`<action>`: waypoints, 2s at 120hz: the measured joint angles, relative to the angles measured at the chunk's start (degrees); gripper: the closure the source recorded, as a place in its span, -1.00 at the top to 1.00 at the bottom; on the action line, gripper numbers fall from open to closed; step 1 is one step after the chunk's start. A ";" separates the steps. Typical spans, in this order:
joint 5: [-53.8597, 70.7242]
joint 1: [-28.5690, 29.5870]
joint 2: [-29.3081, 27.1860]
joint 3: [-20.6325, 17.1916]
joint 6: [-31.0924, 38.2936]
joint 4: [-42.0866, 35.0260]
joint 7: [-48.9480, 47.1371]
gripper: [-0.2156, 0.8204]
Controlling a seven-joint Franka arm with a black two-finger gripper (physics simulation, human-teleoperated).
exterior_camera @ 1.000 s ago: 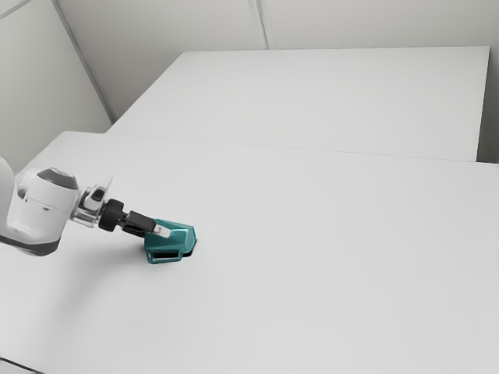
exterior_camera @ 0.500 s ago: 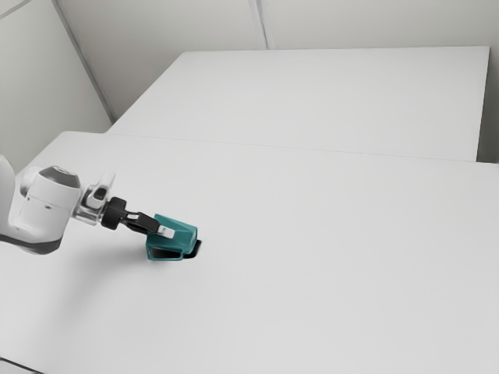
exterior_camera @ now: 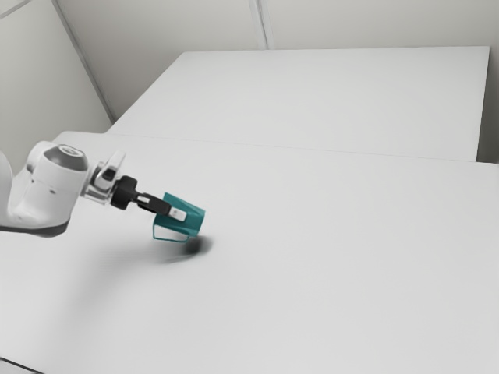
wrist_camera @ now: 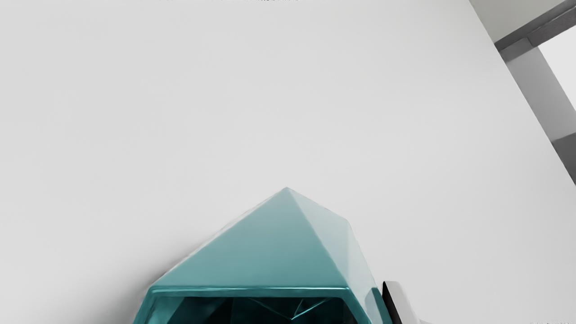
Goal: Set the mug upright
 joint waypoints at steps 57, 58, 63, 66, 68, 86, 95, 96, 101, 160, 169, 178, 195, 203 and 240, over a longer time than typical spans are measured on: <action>20.29 -8.93 -5.18 4.64 3.46 2.54 -7.94 -0.91; 20.74 -8.74 -5.19 4.57 3.49 2.63 -8.20 -0.91; 23.31 -7.81 -5.26 4.11 3.64 3.21 -9.60 -0.91; 24.96 -7.33 -5.28 3.77 3.70 3.74 -10.51 -0.91; 26.01 -7.12 -5.31 3.57 3.75 4.03 -11.14 -0.91; 35.78 -7.56 -6.20 0.86 5.02 5.09 -17.08 -0.91; 40.36 -9.38 -6.86 0.16 5.51 5.15 -20.15 -0.91; 40.84 -9.53 -6.92 0.11 5.55 5.16 -20.50 -0.91; 43.23 -10.12 -7.33 -0.10 5.74 5.17 -22.23 -0.92; 61.58 -14.63 -8.81 -1.07 10.31 2.30 -42.91 -0.92; 62.48 -14.80 -9.40 -1.43 11.17 1.02 -45.82 -0.92; 63.03 -14.85 -9.63 -1.97 11.82 0.13 -48.59 -0.92; 63.54 -15.43 -9.65 -2.46 13.33 -1.72 -53.38 -0.92; 63.66 -15.54 -9.59 -2.70 13.84 -2.16 -55.42 -0.92; 63.86 -16.39 -8.88 -4.39 15.81 -3.73 -63.92 -0.92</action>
